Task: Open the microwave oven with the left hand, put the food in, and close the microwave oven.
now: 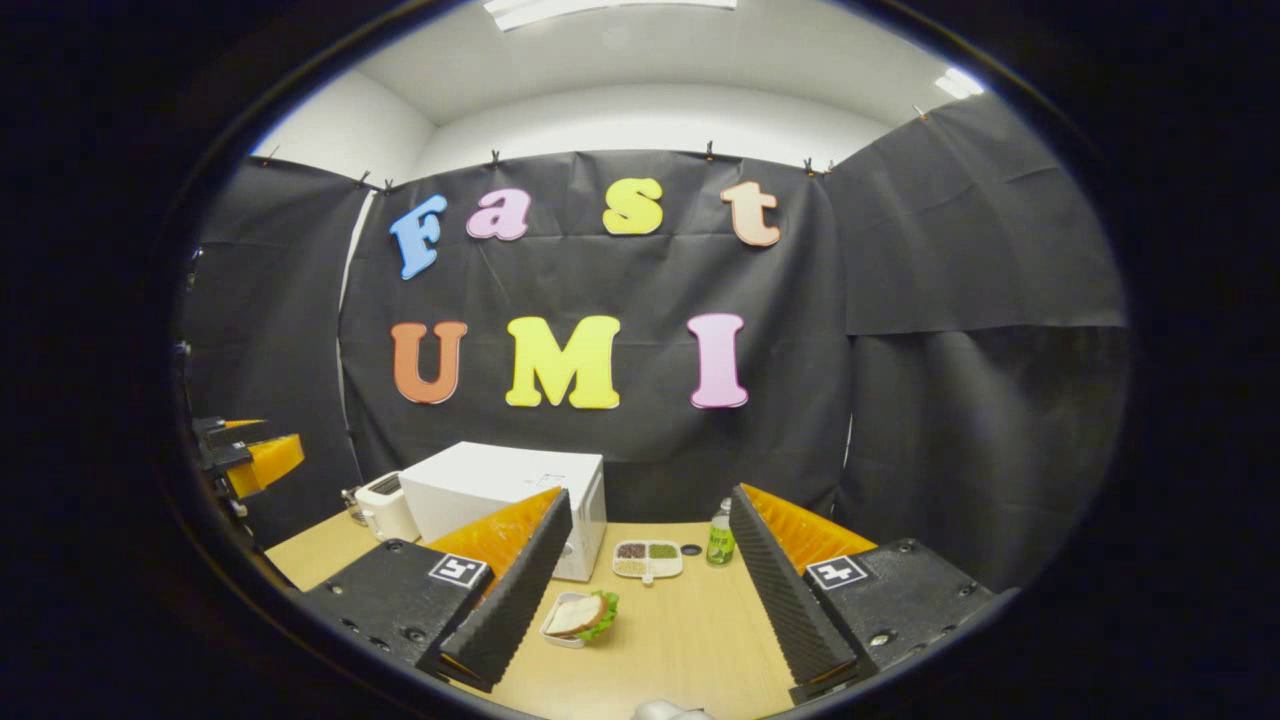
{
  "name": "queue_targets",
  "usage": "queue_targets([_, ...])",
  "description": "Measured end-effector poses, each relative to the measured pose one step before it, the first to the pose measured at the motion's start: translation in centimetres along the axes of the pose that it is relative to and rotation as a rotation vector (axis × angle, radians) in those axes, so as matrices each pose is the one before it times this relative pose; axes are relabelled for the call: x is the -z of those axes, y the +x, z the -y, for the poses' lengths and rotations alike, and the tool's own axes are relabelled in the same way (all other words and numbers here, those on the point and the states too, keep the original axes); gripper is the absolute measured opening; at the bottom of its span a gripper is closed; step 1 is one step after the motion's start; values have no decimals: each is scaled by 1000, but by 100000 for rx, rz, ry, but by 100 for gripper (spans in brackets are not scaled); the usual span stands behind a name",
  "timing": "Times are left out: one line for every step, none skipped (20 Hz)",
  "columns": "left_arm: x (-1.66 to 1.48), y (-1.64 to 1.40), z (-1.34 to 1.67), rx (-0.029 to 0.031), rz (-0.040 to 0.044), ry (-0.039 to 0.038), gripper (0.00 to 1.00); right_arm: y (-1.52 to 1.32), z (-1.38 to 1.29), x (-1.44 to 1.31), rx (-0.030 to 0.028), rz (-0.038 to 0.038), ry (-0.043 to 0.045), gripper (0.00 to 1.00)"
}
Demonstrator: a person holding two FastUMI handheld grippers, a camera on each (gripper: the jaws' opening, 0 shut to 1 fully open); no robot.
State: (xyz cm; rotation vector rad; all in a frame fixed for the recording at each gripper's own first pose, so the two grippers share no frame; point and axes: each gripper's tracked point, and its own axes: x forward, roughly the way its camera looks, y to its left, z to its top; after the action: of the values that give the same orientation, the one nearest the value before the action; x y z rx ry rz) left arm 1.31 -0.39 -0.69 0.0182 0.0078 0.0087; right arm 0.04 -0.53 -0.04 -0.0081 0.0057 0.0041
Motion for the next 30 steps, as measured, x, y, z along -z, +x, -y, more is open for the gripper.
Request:
queue_targets([191, 468, 297, 504, 774, 665, 95, 26, 61, -38, -245, -250, 158, 96])
queue_targets([620, 550, 217, -368, -524, 837, 95, 47, 131, -179, -21, 1, 156, 96])
queue_targets([671, 780, 301, 97, -305, 577, 95, 12, 142, -110, -225, -51, 147, 96])
queue_targets([497, 895, 646, 910, 389, 179, 95, -12, 325, -220, 324, 376, -121, 96])
queue_targets([614, 1024, 777, 902, 476, 93, 95, 120, 384, -64, 447, -164, -345, 96])
queue_targets([1034, 1033, 710, 1164, -299, -46, 95, 173, 270, -12, 139, -257, -231, 96])
queue_targets([1021, 1289, 782, 827, -1230, -111, 95, 106, 387, -161, 400, -323, -95, 96])
queue_targets([1358, 1319, 815, 1211, -1738, -811, 95, 148, 417, -79, 253, -228, -89, 100])
queue_targets([1311, 1299, 910, 1305, -2317, -1442, 95, 140, 411, -167, 638, 86, -253, 100])
queue_targets([997, 1314, 840, 1020, -904, -833, 95, 201, 495, -92, 612, 90, -439, 100])
queue_targets([843, 1352, 780, 731, 573, -538, 95, 173, 379, 57, 313, -472, -836, 100])
queue_targets([1241, 1496, 945, 1435, -1559, -364, 95, 191, 457, 279, 884, -996, -1033, 96])
queue_targets([1281, 1399, 935, 1177, -1079, -217, 95, 145, 672, 206, 1365, -1212, -1178, 96])
queue_targets([1335, 1482, 541, 929, -1587, -853, 95, 231, 555, 162, 1146, -1123, -766, 96])
queue_targets([1157, 1700, 725, 1390, -1051, -555, 95, 122, 416, 195, 891, -1088, -690, 96])
queue_targets([1294, 1570, 598, 775, -1165, -1119, 95, 150, 356, 348, 1082, -1541, -1101, 96])
queue_targets([1133, 1650, 202, -275, -1794, -522, 95, 110, 370, 243, 1073, -1357, -1464, 96])
queue_targets([976, 1673, 40, -582, -336, -53, 95, 114, 278, 438, 979, -1492, -1593, 100])
queue_targets([1066, 1619, -83, -906, -1642, -68, 95, 62, 221, 359, 789, -1933, -1100, 100])
queue_targets([1045, 1667, -17, -450, -1655, -157, 95, 118, 142, 316, 298, -1121, 157, 96])
queue_targets([783, 1334, 117, 211, -426, -273, 95, 138, 190, 209, 469, -1057, 916, 97])
queue_targets([632, 1136, 98, -51, -1567, 74, 95, 267, 310, 395, 702, -1251, 712, 100])
queue_targets([568, 928, -87, -142, 168, -479, 95, 260, 192, 359, 430, -1576, 167, 100])
queue_targets([504, 936, 73, -152, -869, -975, 95, 294, 158, 426, 295, -1413, -141, 96])
queue_targets([404, 646, 268, 940, -927, -357, 91, 261, 152, 169, 155, -1261, -259, 97])
queue_targets([80, 281, -6, 240, 279, 93, 88, 328, 170, 231, 84, -1003, -234, 97])
queue_targets([-198, 332, 25, 465, 1838, -716, 78, 306, 35, 228, -174, -1246, -58, 97])
queue_targets([-148, 295, 238, 1658, 827, -832, 79, 252, 23, 122, -379, -960, 430, 100])
queue_targets([115, 79, -173, -258, -460, -85, 63, 140, -195, -53, -821, -326, 346, 100])
queue_targets([286, 472, -175, 504, -793, 47, 50, 176, -110, -42, -391, 22, 40, 97])
